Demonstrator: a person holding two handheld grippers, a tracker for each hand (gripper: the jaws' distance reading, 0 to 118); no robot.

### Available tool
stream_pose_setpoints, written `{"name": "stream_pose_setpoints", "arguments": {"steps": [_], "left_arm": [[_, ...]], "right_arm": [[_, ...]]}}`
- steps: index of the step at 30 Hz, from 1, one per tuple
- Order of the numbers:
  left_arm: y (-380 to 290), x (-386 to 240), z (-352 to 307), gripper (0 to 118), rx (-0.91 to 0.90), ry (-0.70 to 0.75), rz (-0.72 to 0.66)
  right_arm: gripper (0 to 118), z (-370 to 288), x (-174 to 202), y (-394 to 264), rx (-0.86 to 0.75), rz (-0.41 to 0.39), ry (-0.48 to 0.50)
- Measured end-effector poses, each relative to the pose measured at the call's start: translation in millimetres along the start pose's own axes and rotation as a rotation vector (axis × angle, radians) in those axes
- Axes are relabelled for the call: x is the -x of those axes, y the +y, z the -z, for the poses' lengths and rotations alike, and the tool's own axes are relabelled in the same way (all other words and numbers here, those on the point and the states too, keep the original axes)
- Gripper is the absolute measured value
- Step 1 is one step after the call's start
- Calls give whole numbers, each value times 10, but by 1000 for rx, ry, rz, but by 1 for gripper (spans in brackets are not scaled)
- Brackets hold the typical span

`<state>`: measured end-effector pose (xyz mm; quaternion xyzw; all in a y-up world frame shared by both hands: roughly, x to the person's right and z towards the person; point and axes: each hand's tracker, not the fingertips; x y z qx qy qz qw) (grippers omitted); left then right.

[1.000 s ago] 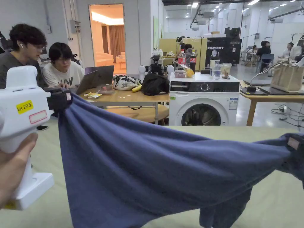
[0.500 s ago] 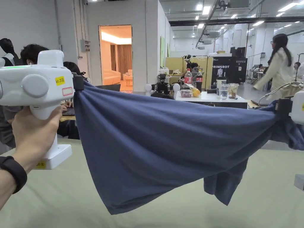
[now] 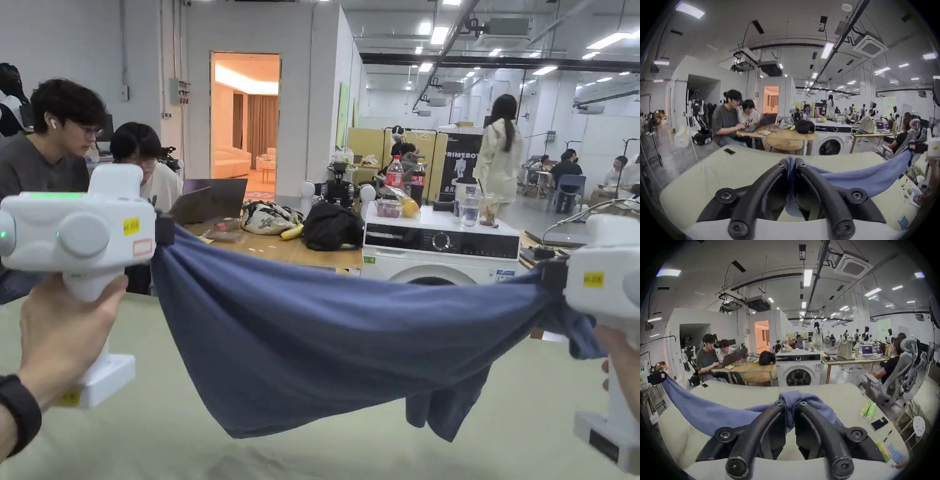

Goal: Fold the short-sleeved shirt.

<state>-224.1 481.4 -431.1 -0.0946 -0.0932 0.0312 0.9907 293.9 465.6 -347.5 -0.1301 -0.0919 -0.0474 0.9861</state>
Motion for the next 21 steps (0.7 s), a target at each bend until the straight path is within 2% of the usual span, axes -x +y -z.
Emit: {"name": "stream_pose_setpoints", "arguments": {"steps": [2,5,7,10,11,13,14,15,17,21], "left_arm": [[-363,56,-5,2,63,-17,-44],[-1030,153,-256,2,82,-122,-103],[-1405,190,-448,2,149,-122,-83],[-1897,272,-899,2,220,-156,-82],[-2049,324,-1075,2,237,-161,-131],[-2309,422,-1398,2,289,-194,-211],[-2381,457,-1553,2,290,-191,-214],[-2452,478,-1718,2,276,-184,-194],[-2554,506,-1991,2,311,-178,-180],[-2717,607,-2380,2,337,-166,-207]], "right_arm": [[5,52,-19,-357,59,-6,7],[5,41,-127,-1044,122,60,30],[5,-96,-218,-1490,177,81,20],[5,-494,-356,-2144,258,151,-12],[5,-656,-408,-2357,293,174,-23],[5,-994,-472,-2728,322,276,-64],[5,-1165,-505,-2864,347,307,-42],[5,-1347,-502,-2985,327,331,-61],[5,-1685,-442,-3129,325,308,-80],[5,-2210,-434,-3334,326,361,-103]]}}
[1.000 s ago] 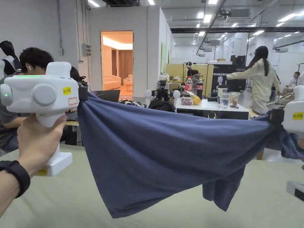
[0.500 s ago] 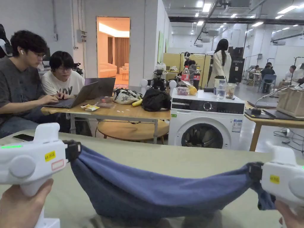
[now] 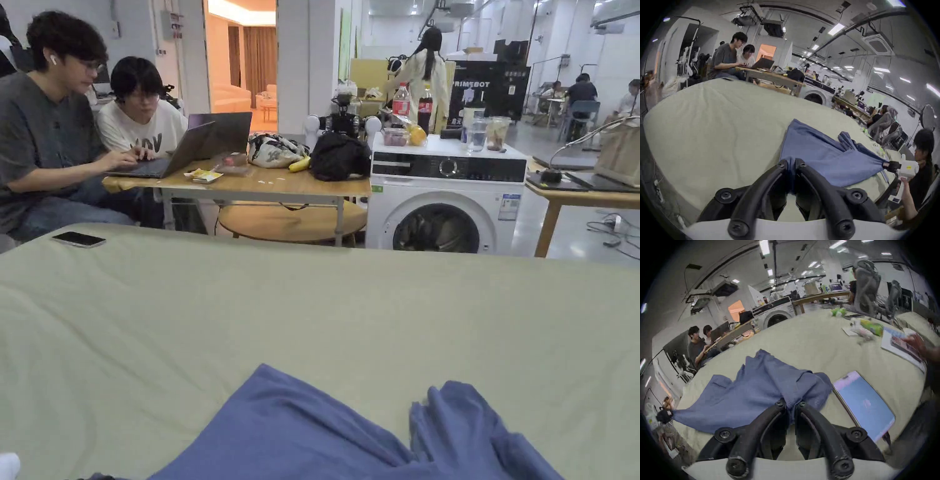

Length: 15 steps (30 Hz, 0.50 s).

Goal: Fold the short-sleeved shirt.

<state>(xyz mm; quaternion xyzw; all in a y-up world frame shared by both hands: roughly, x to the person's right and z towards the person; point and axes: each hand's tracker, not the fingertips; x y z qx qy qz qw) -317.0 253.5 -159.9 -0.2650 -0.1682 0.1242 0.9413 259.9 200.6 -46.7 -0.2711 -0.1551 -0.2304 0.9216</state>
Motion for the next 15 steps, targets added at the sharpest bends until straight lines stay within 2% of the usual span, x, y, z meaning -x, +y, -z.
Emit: {"name": "stream_pose_setpoints", "arguments": {"steps": [2,4,5,6,7,8,9,10,12,15], "left_arm": [[-127,75,-63,2,47,11,-4],[-246,119,-84,2,74,21,16],[-311,146,-78,11,99,16,14],[-355,168,-70,31,103,16,5],[-380,185,-41,71,120,17,1],[-407,202,-16,92,152,25,3],[-462,199,-43,94,135,29,16],[-468,199,-70,94,112,33,29],[-394,141,-132,94,60,26,34],[-202,-34,-198,94,-18,49,81]], "right_arm": [[5,-105,-42,-112,19,-4,-13],[6,-171,-46,-215,34,-43,-33],[10,-173,-39,-235,49,-74,-41],[21,-167,-7,-229,52,-58,-51],[47,-170,4,-240,37,-62,-34],[69,-173,38,-246,16,-89,-50],[84,-186,81,-232,6,-129,-96],[86,-210,112,-225,-16,-158,-116],[86,-312,161,-200,-80,-198,-81],[86,-477,334,-89,-212,-232,29]]}}
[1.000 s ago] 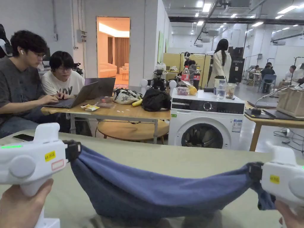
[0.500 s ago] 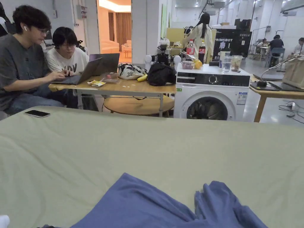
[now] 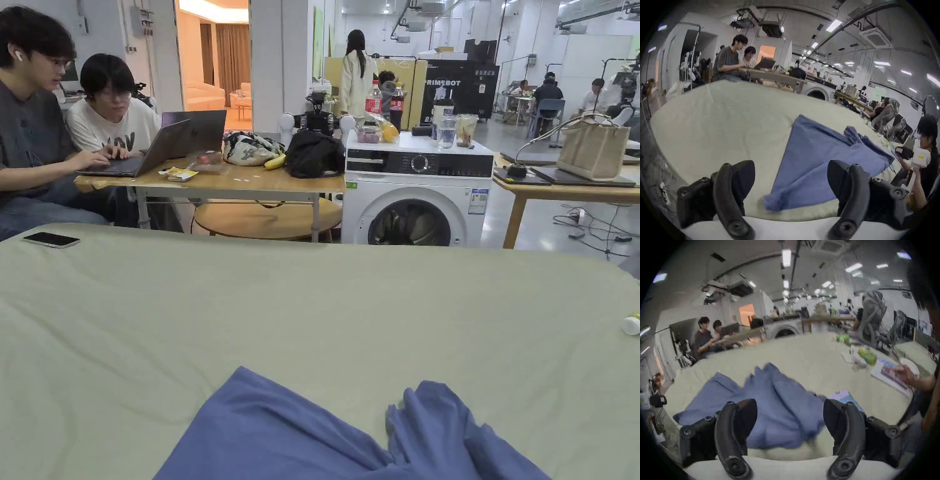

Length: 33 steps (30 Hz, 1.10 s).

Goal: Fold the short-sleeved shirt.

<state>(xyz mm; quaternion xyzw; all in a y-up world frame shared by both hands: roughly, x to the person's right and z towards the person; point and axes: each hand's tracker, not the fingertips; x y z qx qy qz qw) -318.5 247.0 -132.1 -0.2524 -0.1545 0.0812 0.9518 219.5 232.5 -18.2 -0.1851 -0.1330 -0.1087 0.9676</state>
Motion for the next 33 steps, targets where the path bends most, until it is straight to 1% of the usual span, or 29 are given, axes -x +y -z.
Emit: {"name": "stream_pose_setpoints", "arguments": {"steps": [2,4,5,6,7,8,10,11,12,13,16,19,22,24,25,27,28,29,31,33], "left_arm": [[166,-200,-46,94,-78,39,55],[313,-390,-68,93,-139,20,81],[381,-502,-67,88,-178,7,85],[410,-580,-55,77,-199,9,97],[446,-681,-47,51,-210,4,124],[480,-769,-41,43,-229,0,140],[514,-884,-23,28,-244,-2,164],[515,-933,-14,10,-237,-11,163],[524,-972,-7,2,-244,-27,182],[526,-1002,2,0,-236,-26,187],[462,-1062,-13,0,-242,-9,198],[401,-1071,-52,0,-238,-3,221],[396,-998,-108,0,-230,4,197],[413,-868,-193,0,-220,7,148],[416,-789,-238,14,-220,8,121],[426,-591,-295,60,-190,-12,61],[385,-443,-327,66,-167,-31,40],[348,-316,-356,66,-173,-62,9],[262,-117,-332,66,-59,27,-46],[117,95,-273,66,33,32,-95]], "right_arm": [[86,-21,142,133,-57,-19,61],[84,36,311,248,-80,-59,109],[77,78,398,304,-89,-82,124],[64,119,483,347,-89,-98,143],[37,155,557,380,-90,-114,171],[30,182,619,404,-86,-130,190],[16,227,736,452,-85,-151,194],[1,232,782,465,-85,-158,194],[0,233,821,472,-85,-162,192],[0,226,827,480,-83,-164,196],[0,181,862,483,-71,-163,209],[0,150,888,461,-71,-202,181],[0,134,870,453,-69,-196,188],[0,128,870,439,-69,-192,192],[0,137,863,434,-63,-191,194],[0,130,843,406,-54,-186,200],[0,118,828,386,-51,-178,208],[0,117,811,361,-48,-166,216],[0,108,779,311,-32,-149,234],[0,130,760,254,-14,-137,243]]}}
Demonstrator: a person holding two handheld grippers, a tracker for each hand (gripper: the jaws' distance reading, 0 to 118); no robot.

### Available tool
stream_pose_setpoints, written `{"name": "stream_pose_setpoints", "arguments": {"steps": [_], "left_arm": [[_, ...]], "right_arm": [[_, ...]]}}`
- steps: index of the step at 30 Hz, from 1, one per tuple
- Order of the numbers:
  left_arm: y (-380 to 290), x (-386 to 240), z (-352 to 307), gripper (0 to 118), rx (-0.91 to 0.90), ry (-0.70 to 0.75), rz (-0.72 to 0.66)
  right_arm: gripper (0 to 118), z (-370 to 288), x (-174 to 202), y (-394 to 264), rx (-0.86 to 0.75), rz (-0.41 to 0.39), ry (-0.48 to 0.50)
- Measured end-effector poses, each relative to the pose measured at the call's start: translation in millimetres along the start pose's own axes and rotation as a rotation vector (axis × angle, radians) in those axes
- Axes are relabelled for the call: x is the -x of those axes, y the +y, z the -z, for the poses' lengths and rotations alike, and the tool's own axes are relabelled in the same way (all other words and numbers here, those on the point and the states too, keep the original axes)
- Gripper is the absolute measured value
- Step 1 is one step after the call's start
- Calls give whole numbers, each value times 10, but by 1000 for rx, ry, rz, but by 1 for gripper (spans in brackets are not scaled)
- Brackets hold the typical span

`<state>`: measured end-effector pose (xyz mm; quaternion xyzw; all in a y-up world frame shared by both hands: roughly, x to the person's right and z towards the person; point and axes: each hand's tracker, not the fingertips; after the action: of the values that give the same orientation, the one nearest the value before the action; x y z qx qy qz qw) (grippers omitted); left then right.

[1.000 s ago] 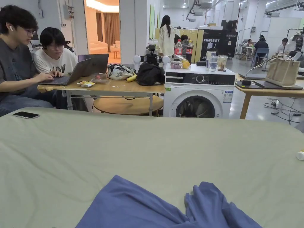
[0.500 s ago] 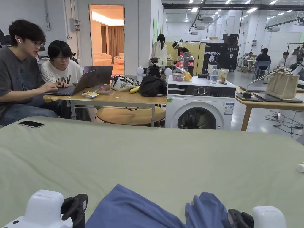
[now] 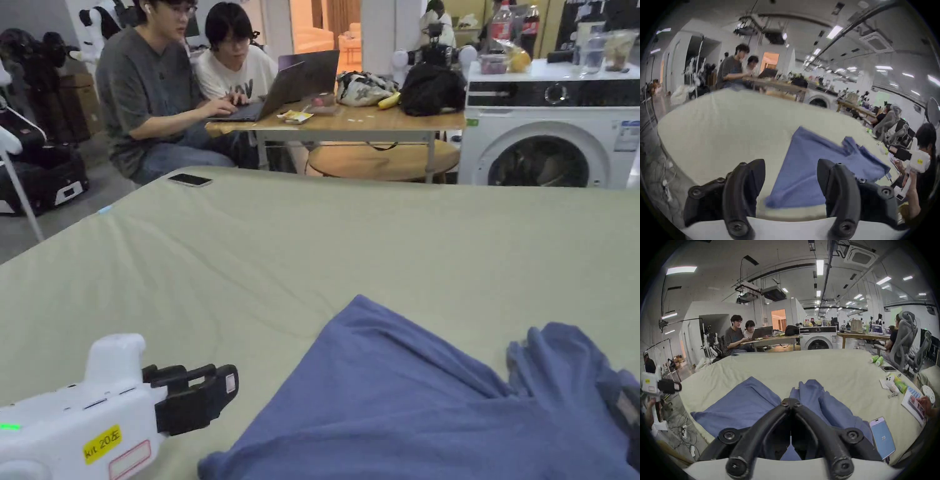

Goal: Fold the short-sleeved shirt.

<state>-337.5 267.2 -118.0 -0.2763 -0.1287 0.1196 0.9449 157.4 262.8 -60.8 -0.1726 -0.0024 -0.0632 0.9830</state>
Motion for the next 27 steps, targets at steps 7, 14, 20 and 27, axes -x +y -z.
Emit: {"name": "stream_pose_setpoints", "arguments": {"steps": [7,14,20,27], "left_arm": [[-353,352,494,65,182,31,-118],[-561,325,719,5,342,29,-44],[-640,163,852,3,370,86,58],[-588,169,875,2,415,82,-17]], "right_arm": [[0,43,-23,-96,54,52,13],[0,15,-180,-143,80,78,-23],[0,68,-309,-83,100,56,-65],[60,505,-720,433,193,-12,-60]]}}
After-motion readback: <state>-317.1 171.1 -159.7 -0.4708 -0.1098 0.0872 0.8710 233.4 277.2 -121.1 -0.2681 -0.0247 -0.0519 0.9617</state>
